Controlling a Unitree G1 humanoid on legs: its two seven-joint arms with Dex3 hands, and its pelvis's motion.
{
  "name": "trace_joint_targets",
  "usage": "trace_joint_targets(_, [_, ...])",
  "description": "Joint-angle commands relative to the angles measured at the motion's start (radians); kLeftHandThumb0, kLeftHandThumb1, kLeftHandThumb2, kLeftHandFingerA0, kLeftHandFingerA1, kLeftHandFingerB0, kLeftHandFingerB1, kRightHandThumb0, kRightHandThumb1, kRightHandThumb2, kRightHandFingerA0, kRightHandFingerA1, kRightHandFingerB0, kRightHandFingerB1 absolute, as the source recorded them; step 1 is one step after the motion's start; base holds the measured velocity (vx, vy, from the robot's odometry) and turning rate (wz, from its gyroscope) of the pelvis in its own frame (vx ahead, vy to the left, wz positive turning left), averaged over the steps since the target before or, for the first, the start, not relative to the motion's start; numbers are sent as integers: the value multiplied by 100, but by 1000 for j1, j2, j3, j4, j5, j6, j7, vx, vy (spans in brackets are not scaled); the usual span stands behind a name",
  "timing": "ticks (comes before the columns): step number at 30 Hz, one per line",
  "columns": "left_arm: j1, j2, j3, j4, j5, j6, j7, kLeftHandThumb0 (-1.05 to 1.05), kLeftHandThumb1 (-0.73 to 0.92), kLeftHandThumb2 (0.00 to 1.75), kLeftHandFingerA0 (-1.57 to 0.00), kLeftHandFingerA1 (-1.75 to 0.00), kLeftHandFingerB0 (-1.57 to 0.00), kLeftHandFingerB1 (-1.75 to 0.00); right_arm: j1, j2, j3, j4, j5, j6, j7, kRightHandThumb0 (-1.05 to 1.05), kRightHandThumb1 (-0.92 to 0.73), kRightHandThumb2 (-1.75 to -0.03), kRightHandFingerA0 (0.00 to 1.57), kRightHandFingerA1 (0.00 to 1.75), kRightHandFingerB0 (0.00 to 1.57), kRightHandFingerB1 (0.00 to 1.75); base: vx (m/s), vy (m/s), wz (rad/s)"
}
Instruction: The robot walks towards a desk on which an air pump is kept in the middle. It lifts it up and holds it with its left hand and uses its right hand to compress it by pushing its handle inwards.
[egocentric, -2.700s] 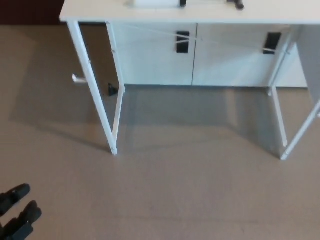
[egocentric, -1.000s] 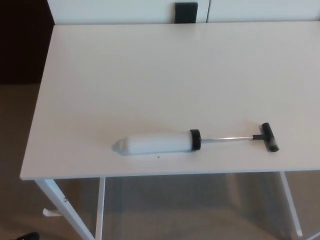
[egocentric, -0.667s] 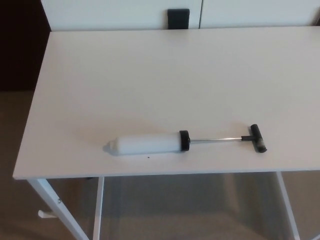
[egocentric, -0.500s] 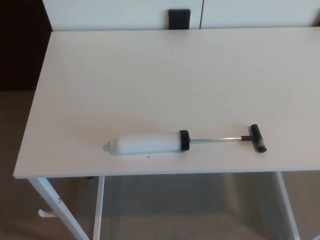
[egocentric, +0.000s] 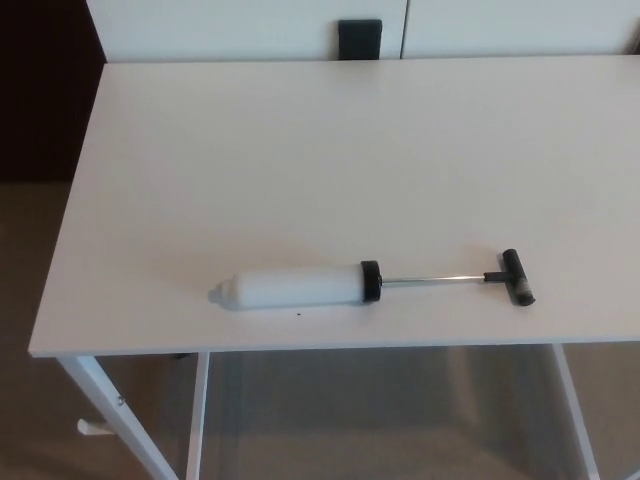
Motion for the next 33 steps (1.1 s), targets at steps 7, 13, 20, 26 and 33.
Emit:
trace_joint_targets(7, [-872, 538, -595, -668, 385, 237, 5, -25, 32, 87, -6, -50, -5, -49, -17, -24, 2, 0, -14, 17, -21, -35, -64, -59, 81, 48, 63, 42, 0, 0, 0])
trace_joint_targets(13, [-1146, 377, -986, -527, 654, 313, -137, -39, 47, 54, -20, -31, -18, -28, -25, -30, 2, 9, -15, 12, -20, -34, -64, -58, 81, 48, 64, 42, 0, 0, 0])
trace_joint_targets(20, [-1207, 87, -1360, -134, 1022, 205, -178, -57, 41, 66, -16, -39, -10, -33, -5, -26, 2, -19, -7, 3, -6, -34, -65, -60, 80, 49, 63, 43, 0, 0, 0])
trace_joint_targets(26, [-1195, 33, -1461, 12, 1041, 210, -166, -30, 27, 85, -1, -49, 0, -46, -11, -20, 1, 4, 2, -2, 2, -37, -63, -60, 80, 49, 63, 43, 0, 0, 0])
trace_joint_targets(33, [-1168, 39, -1545, 123, 1065, 225, -147, -64, 38, 70, -9, -41, -1, -29, -1, -18, 5, -30, -1, 25, -1, -35, -64, -59, 80, 49, 64, 43, 0, 0, 0])
